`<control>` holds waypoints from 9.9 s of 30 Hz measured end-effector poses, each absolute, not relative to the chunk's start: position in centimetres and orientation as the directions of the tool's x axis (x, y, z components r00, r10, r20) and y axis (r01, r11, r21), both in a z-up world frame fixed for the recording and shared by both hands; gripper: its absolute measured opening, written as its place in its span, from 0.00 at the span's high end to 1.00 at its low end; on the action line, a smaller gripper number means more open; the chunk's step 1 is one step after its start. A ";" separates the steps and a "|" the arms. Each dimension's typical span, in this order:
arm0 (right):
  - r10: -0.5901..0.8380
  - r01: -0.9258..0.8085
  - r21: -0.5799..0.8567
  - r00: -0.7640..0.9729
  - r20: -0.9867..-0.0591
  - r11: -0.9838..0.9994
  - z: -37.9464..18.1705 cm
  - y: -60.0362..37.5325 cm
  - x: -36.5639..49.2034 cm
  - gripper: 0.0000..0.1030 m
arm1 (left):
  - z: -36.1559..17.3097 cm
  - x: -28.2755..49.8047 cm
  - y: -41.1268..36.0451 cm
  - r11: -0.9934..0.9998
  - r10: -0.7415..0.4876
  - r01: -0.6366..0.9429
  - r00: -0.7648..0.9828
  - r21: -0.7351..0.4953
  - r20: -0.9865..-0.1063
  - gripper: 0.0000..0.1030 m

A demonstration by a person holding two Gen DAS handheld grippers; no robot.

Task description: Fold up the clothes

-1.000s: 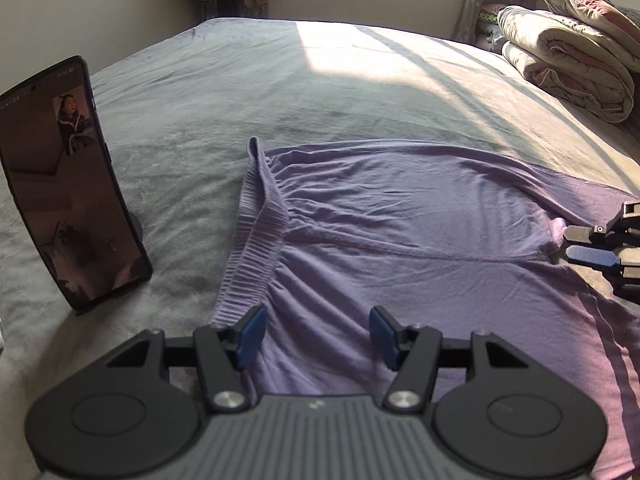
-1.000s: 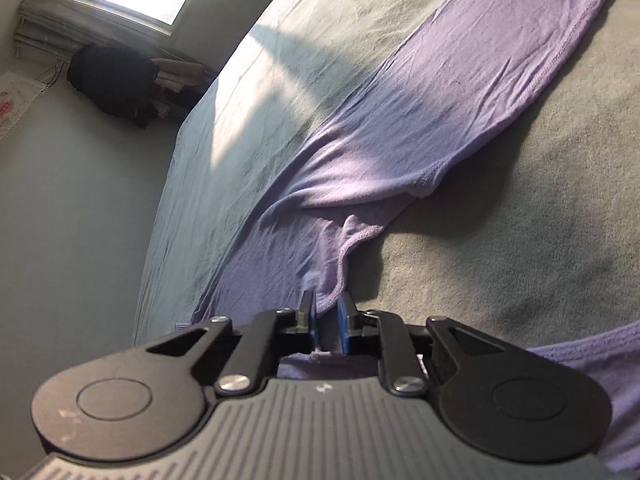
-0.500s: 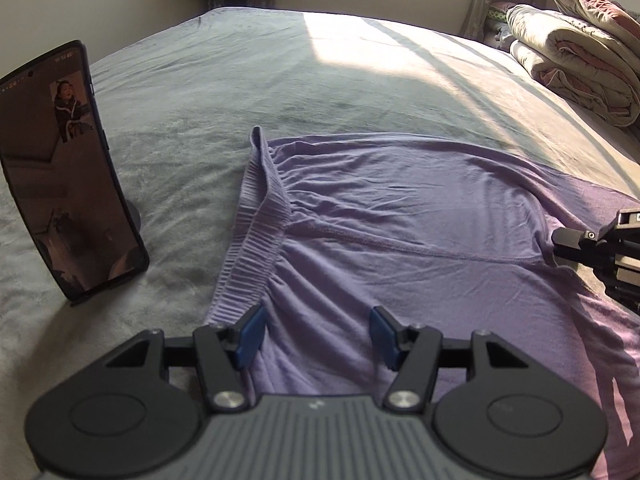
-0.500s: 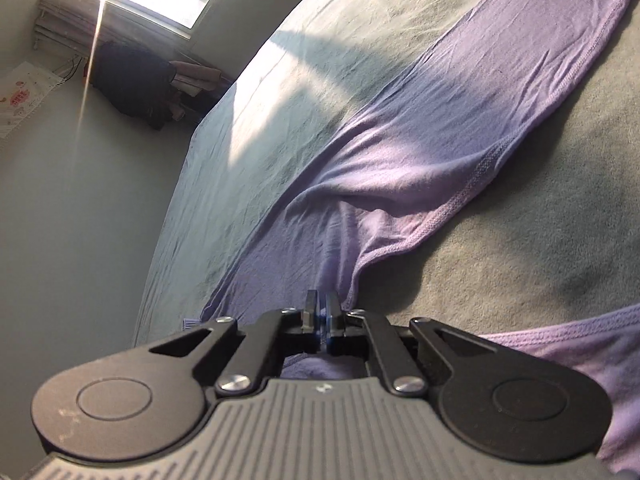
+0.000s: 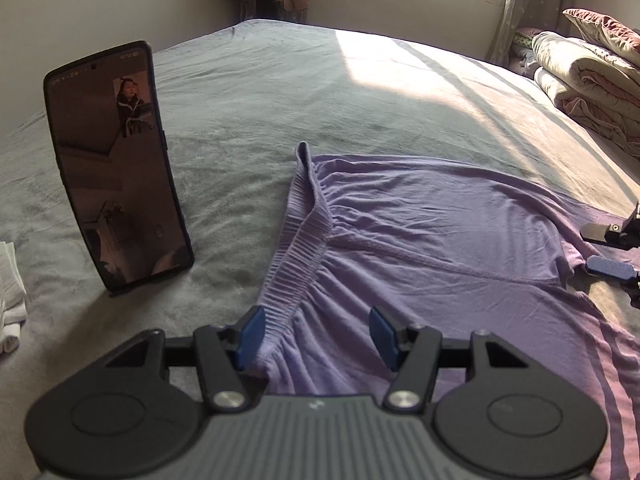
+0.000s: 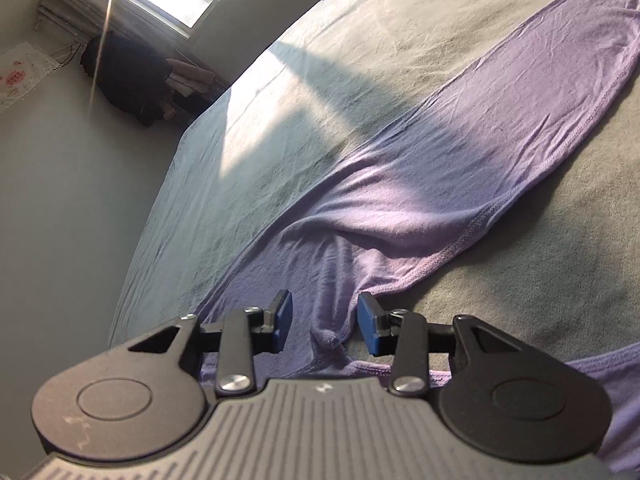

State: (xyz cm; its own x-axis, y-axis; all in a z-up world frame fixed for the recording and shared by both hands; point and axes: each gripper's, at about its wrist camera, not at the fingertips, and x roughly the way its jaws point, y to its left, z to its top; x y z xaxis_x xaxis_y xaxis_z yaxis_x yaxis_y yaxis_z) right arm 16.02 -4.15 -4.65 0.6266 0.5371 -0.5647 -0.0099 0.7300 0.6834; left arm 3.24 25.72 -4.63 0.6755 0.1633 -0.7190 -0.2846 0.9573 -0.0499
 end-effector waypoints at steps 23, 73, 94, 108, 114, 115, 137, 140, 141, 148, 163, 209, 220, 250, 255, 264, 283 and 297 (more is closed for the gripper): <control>0.586 -0.425 0.418 0.434 -0.684 0.803 -5.4 23.0 19.8 0.58 | -6.3 -0.2 32.6 0.832 0.002 -0.412 0.673 -0.373 -0.739 0.66; 0.521 -0.466 0.296 0.488 -0.700 0.834 -3.6 -3.6 14.8 0.54 | -4.0 0.0 19.0 0.965 -0.238 0.252 0.724 -0.073 -0.648 0.67; 0.373 -0.416 0.144 0.546 -0.751 0.898 -1.6 -4.9 12.5 0.66 | -3.6 -1.6 14.1 0.844 -0.375 0.535 0.547 -0.032 -0.748 0.56; 0.270 -0.304 0.094 0.615 -0.741 0.948 0.7 -12.6 9.4 0.46 | -2.4 1.8 12.6 0.934 -0.310 0.342 0.631 -0.103 -0.711 0.32; 0.265 -0.288 0.106 0.595 -0.759 0.952 -1.3 -11.8 12.3 0.46 | -3.0 4.5 14.7 0.973 -0.228 0.172 0.651 -0.152 -0.724 0.32; 0.271 -0.289 0.113 0.593 -0.758 0.951 -1.5 -11.6 12.7 0.46 | -3.1 4.9 15.0 0.977 -0.212 0.150 0.655 -0.151 -0.726 0.32; 0.370 -0.322 0.224 0.526 -0.766 0.920 -5.6 -10.9 16.9 0.45 | -4.4 8.0 15.6 0.994 -0.091 0.016 0.663 -0.107 -0.743 0.33; 0.386 -0.329 0.239 0.519 -0.762 0.914 -5.6 -11.1 17.0 0.44 | -4.5 8.0 15.6 0.995 -0.080 0.014 0.660 -0.094 -0.747 0.33; 0.389 -0.328 0.243 0.516 -0.763 0.913 -5.6 -11.2 16.9 0.44 | -4.4 8.0 15.7 0.996 -0.078 0.014 0.661 -0.092 -0.746 0.33; 0.384 -0.339 0.231 0.509 -0.771 0.912 -5.5 -11.1 16.8 0.43 | -4.0 7.8 16.4 0.994 -0.075 -0.006 0.671 -0.107 -0.737 0.33; 0.355 -0.385 0.151 0.542 -0.762 0.910 -4.3 -9.7 17.6 0.43 | -2.2 9.7 20.7 0.995 0.058 -0.098 0.756 -0.025 -0.652 0.43; 0.201 -0.437 -0.105 0.597 -0.777 0.894 -6.6 -9.0 30.1 0.99 | -5.5 22.6 21.9 0.988 0.018 0.103 0.679 0.119 -0.734 1.00; 0.157 -0.324 -0.136 0.733 -0.662 0.936 -5.5 -8.3 32.3 1.00 | -4.9 22.7 23.4 0.997 0.077 -0.070 0.774 0.036 -0.629 1.00; -0.072 -0.071 -0.167 0.694 -0.716 0.983 -4.8 -23.2 32.2 0.54 | -4.1 22.9 11.7 0.973 -0.104 0.210 0.771 0.097 -0.629 0.72; -0.168 -0.015 -0.231 0.643 -0.747 0.973 -5.4 -26.5 32.8 0.54 | -4.8 25.1 8.0 0.963 -0.149 0.258 0.753 0.080 -0.641 0.72; -0.170 -0.100 -0.287 0.611 -0.774 0.953 -6.7 -26.4 33.9 0.61 | -6.2 29.0 4.6 0.939 -0.118 0.307 0.713 0.157 -0.691 0.76; -0.156 -0.617 -0.431 0.449 -0.880 0.659 -7.6 -22.6 34.9 0.91 | -6.8 29.5 3.0 0.922 -0.121 0.336 0.721 0.192 -0.682 1.00; -0.155 -0.538 -0.519 0.580 -0.800 0.664 -3.9 -22.1 34.9 0.93 | -6.9 29.7 4.1 0.952 -0.148 0.287 0.738 0.108 -0.659 1.00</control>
